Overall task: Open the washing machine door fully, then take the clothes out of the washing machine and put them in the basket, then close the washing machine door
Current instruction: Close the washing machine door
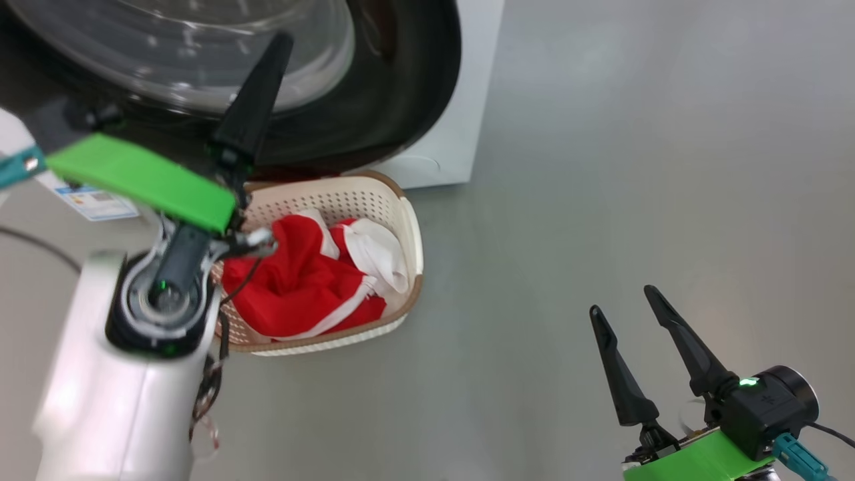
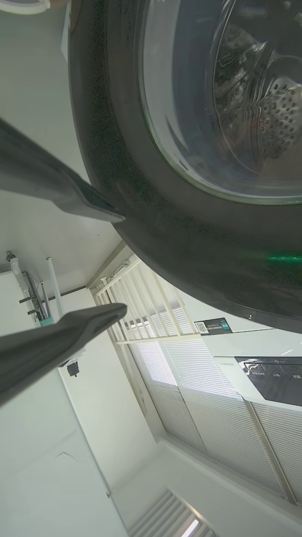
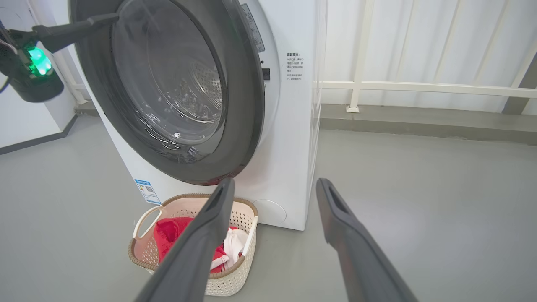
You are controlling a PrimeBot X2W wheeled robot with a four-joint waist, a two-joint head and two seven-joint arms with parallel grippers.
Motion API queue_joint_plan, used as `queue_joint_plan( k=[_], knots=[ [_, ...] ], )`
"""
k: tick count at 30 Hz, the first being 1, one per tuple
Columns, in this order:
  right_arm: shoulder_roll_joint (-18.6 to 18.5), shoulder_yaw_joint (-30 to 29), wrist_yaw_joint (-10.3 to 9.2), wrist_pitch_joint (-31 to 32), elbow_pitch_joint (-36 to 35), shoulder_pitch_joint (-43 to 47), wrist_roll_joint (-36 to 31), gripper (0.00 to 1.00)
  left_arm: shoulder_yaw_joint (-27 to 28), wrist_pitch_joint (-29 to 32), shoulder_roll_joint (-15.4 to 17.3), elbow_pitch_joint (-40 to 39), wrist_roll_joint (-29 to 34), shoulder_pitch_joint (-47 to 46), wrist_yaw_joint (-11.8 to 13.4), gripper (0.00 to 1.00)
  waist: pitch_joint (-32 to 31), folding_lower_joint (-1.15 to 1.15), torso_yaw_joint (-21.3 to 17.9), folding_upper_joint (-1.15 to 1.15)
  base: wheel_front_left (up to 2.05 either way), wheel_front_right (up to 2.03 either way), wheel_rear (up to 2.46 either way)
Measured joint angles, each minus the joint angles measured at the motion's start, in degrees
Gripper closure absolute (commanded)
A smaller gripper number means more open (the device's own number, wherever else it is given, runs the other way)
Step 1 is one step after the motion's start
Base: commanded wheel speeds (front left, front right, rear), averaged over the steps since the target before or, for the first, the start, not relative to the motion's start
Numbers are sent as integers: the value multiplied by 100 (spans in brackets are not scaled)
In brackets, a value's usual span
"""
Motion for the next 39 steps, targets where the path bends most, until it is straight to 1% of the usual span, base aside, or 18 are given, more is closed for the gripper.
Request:
queue_joint_plan(
  k=[3,6,10,11,16,18,20,23,26,27,28,33,39],
  knots=[
    [-2,8,0,87,-41,1,-77,0,-87,-369,188,-174,501,335,-63,0,-149,0,117,0,0,0,0],
    [-4,-8,0,135,-78,3,-140,0,-231,-746,489,-397,1159,680,-64,0,-296,0,225,0,0,0,0],
    [-5,-30,0,187,-121,6,-174,0,-366,-1128,673,-772,1739,1269,-54,0,-490,0,346,0,0,0,0],
    [-7,-60,0,229,-141,9,-190,0,-460,-1305,779,-962,2050,1553,15,0,-579,0,402,0,0,0,0],
    [-9,-132,0,230,-166,24,-281,0,-552,-1750,867,-1402,2539,2134,122,0,-795,0,521,0,0,0,0],
    [-8,-144,0,230,-176,36,-282,0,-646,-1923,985,-1518,2856,2352,156,0,-887,0,556,0,0,0,0],
    [-8,-156,0,229,-188,47,-282,0,-698,-2100,1095,-1601,3193,2566,269,0,-975,0,581,0,0,0,0],
    [-8,-182,0,227,-189,66,-282,0,-772,-2298,1228,-1735,3677,2880,502,0,-1106,0,606,0,0,0,0],
    [-7,-265,0,220,-193,119,-281,0,-855,-2403,1359,-1879,4118,3166,738,0,-1223,0,625,0,0,0,0],
    [-7,-265,0,220,-193,119,-281,0,-855,-2403,1359,-1879,4118,3166,738,0,-1223,0,625,0,0,0,0],
    [-7,-305,0,219,-188,228,-278,0,-920,-2428,1463,-1960,4431,3325,880,0,-1292,0,640,0,0,0,0],
    [-3,-313,0,154,-176,428,-258,0,-1112,-2516,1710,-2137,5179,3673,1196,0,-1428,0,673,0,0,0,0],
    [-2,-344,0,96,-174,552,-230,0,-1256,-2517,1790,-2228,5672,4091,1591,0,-1496,0,680,0,0,0,0]
  ],
)
